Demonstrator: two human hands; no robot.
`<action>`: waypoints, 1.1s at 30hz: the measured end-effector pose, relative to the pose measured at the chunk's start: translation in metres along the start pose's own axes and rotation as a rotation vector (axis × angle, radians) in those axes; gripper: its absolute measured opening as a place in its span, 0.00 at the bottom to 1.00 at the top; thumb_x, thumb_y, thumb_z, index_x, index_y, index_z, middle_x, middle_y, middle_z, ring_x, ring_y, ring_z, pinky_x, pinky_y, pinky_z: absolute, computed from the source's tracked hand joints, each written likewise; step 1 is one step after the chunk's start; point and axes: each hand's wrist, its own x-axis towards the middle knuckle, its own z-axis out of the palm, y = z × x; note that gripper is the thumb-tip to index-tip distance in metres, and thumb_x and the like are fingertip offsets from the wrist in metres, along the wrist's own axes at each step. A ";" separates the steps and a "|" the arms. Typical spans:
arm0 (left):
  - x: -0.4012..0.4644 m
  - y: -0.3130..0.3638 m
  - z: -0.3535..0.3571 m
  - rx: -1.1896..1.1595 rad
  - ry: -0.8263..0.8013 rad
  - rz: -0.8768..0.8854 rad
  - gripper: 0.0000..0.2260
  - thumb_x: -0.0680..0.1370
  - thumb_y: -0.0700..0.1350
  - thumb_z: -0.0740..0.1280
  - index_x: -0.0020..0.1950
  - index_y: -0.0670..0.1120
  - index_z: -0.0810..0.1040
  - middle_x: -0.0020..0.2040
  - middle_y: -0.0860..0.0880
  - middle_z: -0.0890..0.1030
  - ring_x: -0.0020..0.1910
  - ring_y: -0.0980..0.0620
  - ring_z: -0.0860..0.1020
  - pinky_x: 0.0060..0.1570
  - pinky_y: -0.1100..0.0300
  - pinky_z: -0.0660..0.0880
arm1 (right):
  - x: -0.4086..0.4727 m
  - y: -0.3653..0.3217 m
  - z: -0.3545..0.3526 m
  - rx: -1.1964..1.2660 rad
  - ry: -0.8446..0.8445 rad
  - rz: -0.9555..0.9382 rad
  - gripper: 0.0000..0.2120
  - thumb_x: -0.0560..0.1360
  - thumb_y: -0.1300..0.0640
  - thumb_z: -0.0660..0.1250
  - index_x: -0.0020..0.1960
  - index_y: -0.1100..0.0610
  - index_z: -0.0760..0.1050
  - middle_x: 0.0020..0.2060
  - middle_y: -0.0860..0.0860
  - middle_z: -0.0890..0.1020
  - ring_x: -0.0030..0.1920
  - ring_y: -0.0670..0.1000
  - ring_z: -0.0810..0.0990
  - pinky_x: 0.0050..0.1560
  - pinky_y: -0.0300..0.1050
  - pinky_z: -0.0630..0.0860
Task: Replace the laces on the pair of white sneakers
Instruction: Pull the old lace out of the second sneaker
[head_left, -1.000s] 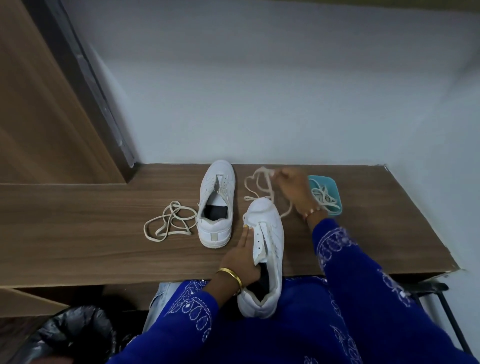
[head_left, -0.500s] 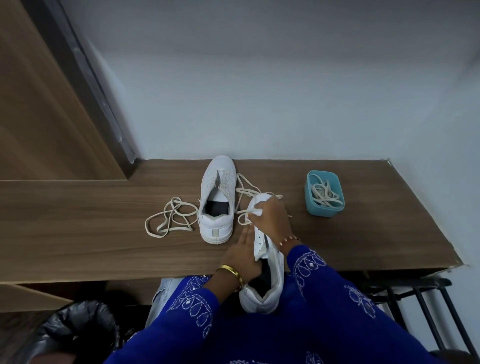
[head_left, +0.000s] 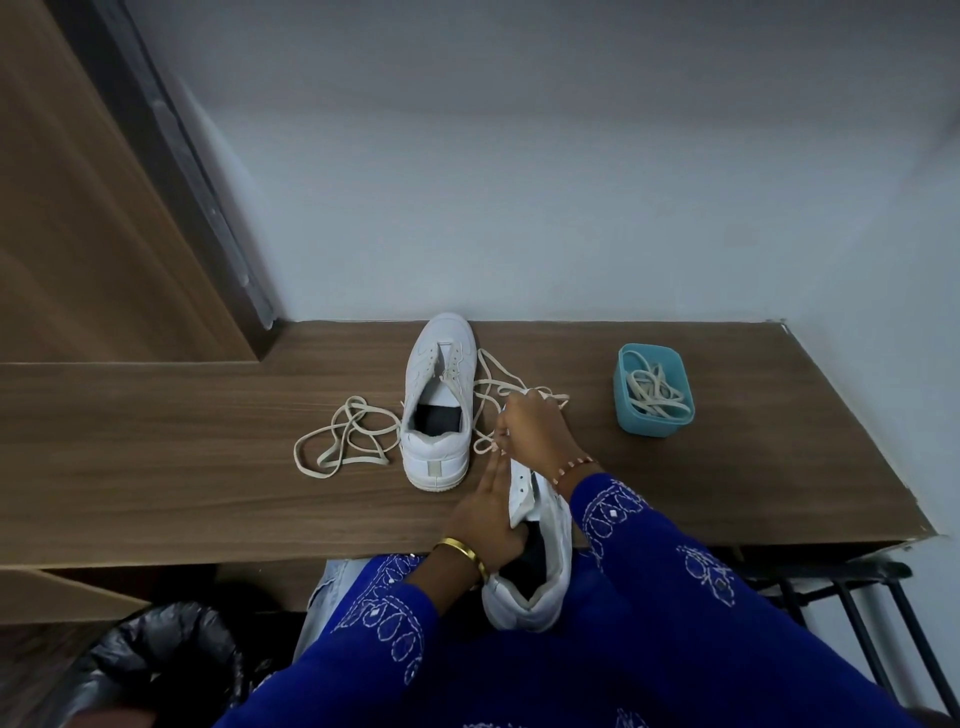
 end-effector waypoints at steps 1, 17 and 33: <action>0.000 -0.001 0.001 -0.005 0.001 0.005 0.44 0.63 0.57 0.51 0.76 0.44 0.44 0.77 0.45 0.44 0.69 0.44 0.66 0.59 0.54 0.72 | 0.001 0.001 0.003 0.030 0.000 0.014 0.09 0.76 0.58 0.62 0.49 0.57 0.80 0.53 0.53 0.77 0.58 0.55 0.72 0.59 0.51 0.68; 0.002 0.003 -0.002 0.061 -0.054 -0.024 0.43 0.68 0.55 0.60 0.76 0.41 0.42 0.77 0.45 0.42 0.69 0.46 0.66 0.58 0.60 0.68 | 0.007 0.016 -0.101 1.297 0.504 0.259 0.07 0.78 0.61 0.61 0.42 0.58 0.73 0.31 0.49 0.78 0.30 0.42 0.78 0.35 0.37 0.77; 0.032 0.030 -0.071 -0.391 0.359 0.047 0.44 0.69 0.47 0.75 0.75 0.41 0.50 0.75 0.46 0.55 0.75 0.51 0.51 0.67 0.70 0.48 | -0.045 0.000 -0.126 2.116 0.323 -0.056 0.09 0.79 0.63 0.53 0.44 0.61 0.70 0.35 0.56 0.84 0.41 0.52 0.83 0.51 0.47 0.79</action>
